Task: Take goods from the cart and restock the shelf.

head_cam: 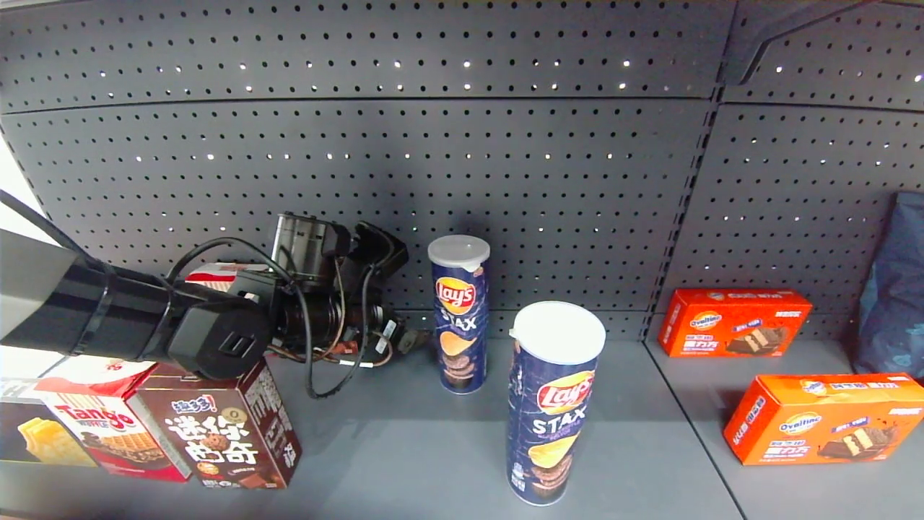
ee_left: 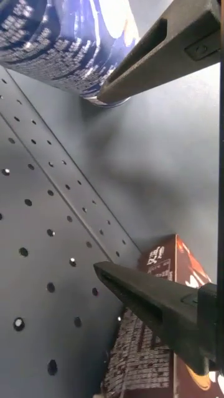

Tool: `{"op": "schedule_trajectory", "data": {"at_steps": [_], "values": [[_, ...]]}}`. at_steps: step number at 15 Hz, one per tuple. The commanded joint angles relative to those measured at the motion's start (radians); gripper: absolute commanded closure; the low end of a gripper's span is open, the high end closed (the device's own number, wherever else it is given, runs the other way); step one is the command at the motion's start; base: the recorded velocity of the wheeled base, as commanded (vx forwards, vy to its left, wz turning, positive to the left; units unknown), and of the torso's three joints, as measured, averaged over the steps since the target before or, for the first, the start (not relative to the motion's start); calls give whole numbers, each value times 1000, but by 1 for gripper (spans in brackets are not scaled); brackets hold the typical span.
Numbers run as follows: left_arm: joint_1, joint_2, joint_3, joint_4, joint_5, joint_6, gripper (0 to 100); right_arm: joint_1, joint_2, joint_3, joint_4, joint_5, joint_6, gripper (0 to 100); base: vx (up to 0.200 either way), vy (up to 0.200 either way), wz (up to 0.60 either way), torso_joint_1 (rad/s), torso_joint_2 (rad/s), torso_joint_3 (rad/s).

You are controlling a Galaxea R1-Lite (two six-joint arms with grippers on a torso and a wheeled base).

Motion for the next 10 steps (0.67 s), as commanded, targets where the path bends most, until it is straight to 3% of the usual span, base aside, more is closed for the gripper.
{"op": "schedule_trajectory", "data": {"at_steps": [1,10], "values": [[-8,7,-10,-1,-1,0,0,0,2,0,-2,0,0,0,0,0,0,0,0,0],[-51,22,-13,-2,2,-2,0,0,2,0,0,0,0,0,0,0,0,0,0,0]]}}
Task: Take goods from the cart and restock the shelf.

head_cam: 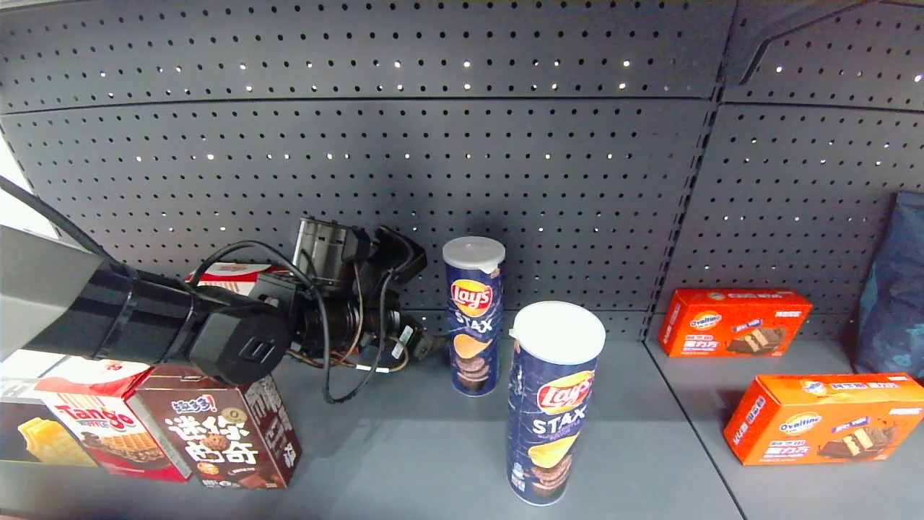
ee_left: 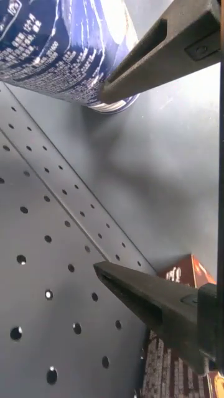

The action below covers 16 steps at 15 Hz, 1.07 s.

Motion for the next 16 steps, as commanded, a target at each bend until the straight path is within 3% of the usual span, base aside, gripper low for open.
{"op": "schedule_trajectory", "data": {"at_steps": [1,16], "values": [[-8,6,0,0,0,0,0,0,2,0,0,1,0,0,0,0,0,0,0,0],[-73,49,-38,1,15,-11,0,0,2,0,0,1,0,0,0,0,0,0,0,0]]}}
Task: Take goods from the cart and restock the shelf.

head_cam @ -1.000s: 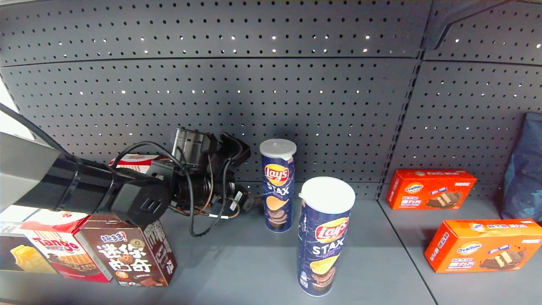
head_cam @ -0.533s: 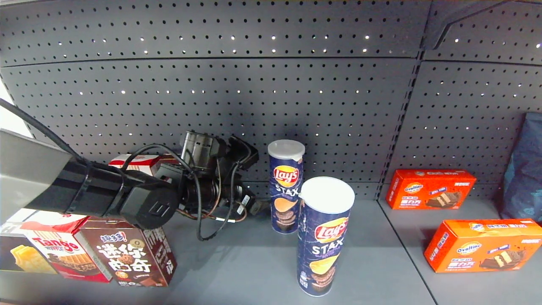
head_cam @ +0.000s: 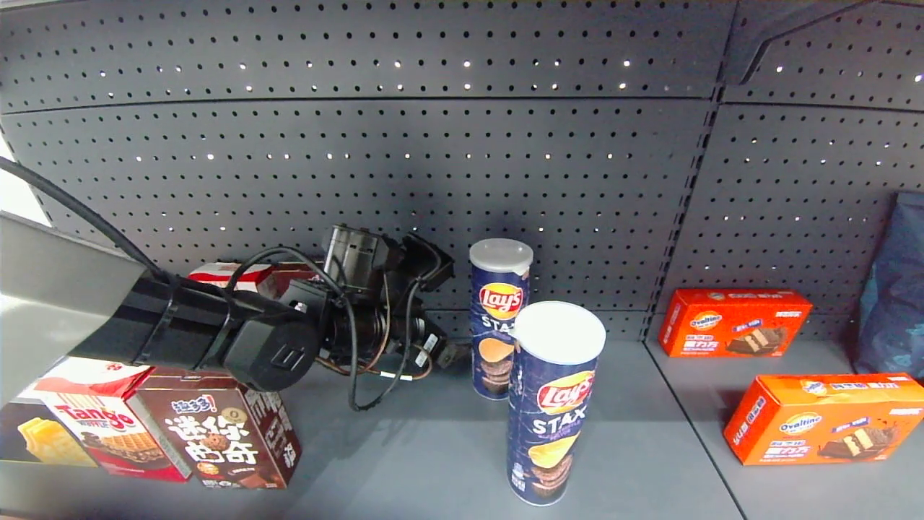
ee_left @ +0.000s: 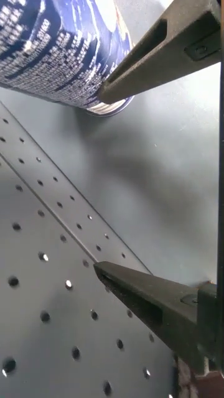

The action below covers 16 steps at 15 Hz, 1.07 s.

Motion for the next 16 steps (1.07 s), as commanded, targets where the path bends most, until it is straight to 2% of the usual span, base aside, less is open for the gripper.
{"op": "schedule_trajectory", "data": {"at_steps": [1,16], "values": [[-8,15,-11,1,5,0,0,0,2,0,0,1,0,0,0,0,0,0,0,0],[-37,38,-26,1,8,-5,0,0,2,0,0,1,0,0,0,0,0,0,0,0]]}}
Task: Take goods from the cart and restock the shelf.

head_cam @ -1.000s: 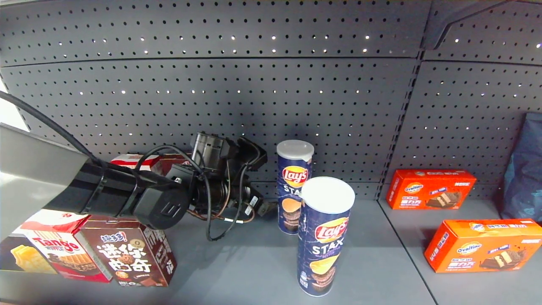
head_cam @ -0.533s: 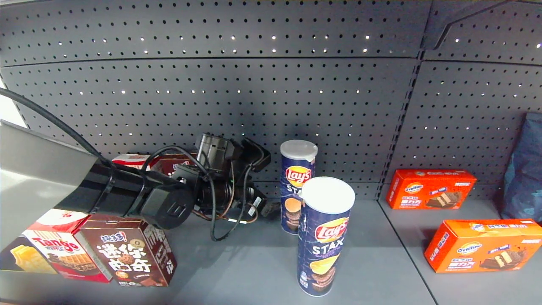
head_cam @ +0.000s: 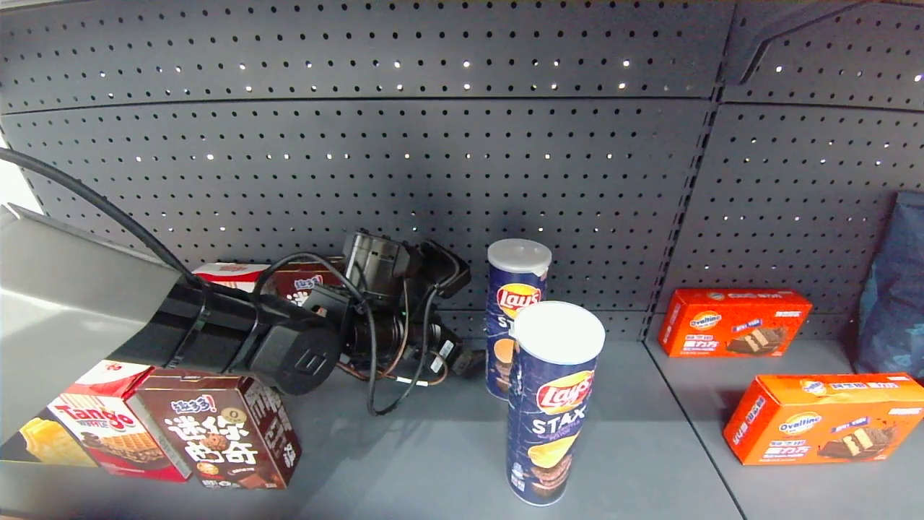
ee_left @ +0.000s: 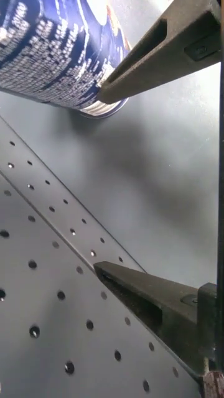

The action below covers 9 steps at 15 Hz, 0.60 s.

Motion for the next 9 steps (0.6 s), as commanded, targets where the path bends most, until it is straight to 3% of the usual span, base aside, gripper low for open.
{"op": "schedule_trajectory", "data": {"at_steps": [1,6,9], "values": [[0,3,-2,0,0,0,0,0,2,0,0,0,0,0,0,0,0,0,0,0],[-5,9,-14,0,1,-1,0,0,2,0,0,0,0,0,0,0,0,0,0,0],[32,-81,-11,1,0,-12,0,0,2,0,-2,0,0,0,0,0,0,0,0,0]]}}
